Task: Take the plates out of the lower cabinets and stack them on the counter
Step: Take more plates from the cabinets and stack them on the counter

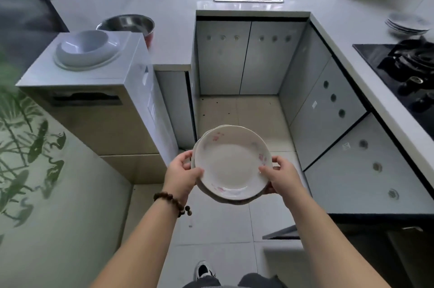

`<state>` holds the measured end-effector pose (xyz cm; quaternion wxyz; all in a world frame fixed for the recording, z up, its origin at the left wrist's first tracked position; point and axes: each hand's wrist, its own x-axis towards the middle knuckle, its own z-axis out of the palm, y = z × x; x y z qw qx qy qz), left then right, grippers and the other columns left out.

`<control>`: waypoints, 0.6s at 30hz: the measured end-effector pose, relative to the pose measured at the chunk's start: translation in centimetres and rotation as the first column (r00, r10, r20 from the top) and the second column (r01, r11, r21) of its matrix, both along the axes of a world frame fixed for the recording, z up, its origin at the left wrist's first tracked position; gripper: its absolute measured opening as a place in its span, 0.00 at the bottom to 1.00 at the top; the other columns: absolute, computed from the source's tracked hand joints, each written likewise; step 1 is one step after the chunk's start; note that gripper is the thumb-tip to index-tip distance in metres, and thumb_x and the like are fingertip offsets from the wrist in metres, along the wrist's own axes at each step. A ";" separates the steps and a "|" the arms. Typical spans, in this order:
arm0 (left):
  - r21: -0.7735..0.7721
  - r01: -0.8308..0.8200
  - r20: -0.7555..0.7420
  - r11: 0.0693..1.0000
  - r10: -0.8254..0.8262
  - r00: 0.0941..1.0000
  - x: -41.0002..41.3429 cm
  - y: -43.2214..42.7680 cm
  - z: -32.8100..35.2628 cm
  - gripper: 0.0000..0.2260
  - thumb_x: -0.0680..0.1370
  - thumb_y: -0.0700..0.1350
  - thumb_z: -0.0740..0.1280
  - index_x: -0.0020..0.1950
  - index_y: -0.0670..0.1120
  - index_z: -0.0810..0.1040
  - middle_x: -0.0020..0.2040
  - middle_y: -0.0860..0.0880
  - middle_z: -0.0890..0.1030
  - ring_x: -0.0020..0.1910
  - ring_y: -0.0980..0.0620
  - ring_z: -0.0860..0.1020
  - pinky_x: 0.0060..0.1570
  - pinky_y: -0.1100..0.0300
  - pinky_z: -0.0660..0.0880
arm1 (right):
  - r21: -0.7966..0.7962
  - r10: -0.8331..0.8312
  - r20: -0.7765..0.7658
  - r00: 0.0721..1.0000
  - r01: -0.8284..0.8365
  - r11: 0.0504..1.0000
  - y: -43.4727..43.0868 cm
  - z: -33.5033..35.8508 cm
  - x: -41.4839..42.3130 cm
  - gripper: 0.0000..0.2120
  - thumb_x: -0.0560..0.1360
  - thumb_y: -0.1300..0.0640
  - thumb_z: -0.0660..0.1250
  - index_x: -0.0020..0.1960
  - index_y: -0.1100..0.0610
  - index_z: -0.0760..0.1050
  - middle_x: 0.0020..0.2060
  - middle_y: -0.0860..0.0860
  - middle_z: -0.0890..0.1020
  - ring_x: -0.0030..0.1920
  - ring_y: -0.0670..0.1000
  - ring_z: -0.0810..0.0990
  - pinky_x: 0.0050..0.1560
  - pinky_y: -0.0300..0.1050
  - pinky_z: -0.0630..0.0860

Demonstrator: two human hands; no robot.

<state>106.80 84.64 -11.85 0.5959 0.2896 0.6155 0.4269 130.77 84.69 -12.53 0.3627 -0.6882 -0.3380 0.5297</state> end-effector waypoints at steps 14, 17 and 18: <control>-0.011 0.073 0.009 0.997 -0.073 0.997 0.7 15.8 -1.6 0.26 0.69 0.27 0.64 0.65 0.42 0.73 0.41 0.46 0.86 0.41 0.48 0.85 0.39 0.55 0.81 | -0.016 -0.108 0.031 0.994 0.109 0.994 13.6 -0.9 0.4 0.08 0.74 0.64 0.66 0.53 0.59 0.75 0.42 0.59 0.82 0.37 0.60 0.83 0.31 0.52 0.81; -0.005 0.103 0.022 0.995 -0.103 0.994 2.4 20.9 -1.6 0.25 0.69 0.26 0.64 0.64 0.41 0.73 0.40 0.45 0.86 0.39 0.47 0.84 0.35 0.57 0.79 | -0.004 -0.132 0.032 0.991 0.133 0.991 18.1 -1.1 2.1 0.08 0.73 0.63 0.67 0.52 0.58 0.75 0.43 0.59 0.82 0.38 0.60 0.83 0.31 0.54 0.82; -0.003 0.124 0.025 0.992 -0.124 0.992 3.0 22.8 -1.4 0.25 0.69 0.26 0.64 0.64 0.42 0.74 0.41 0.45 0.86 0.39 0.46 0.85 0.34 0.57 0.79 | 0.001 -0.143 0.033 0.989 0.143 0.990 19.7 -1.1 2.8 0.07 0.73 0.63 0.67 0.52 0.58 0.75 0.44 0.59 0.82 0.38 0.60 0.83 0.31 0.54 0.82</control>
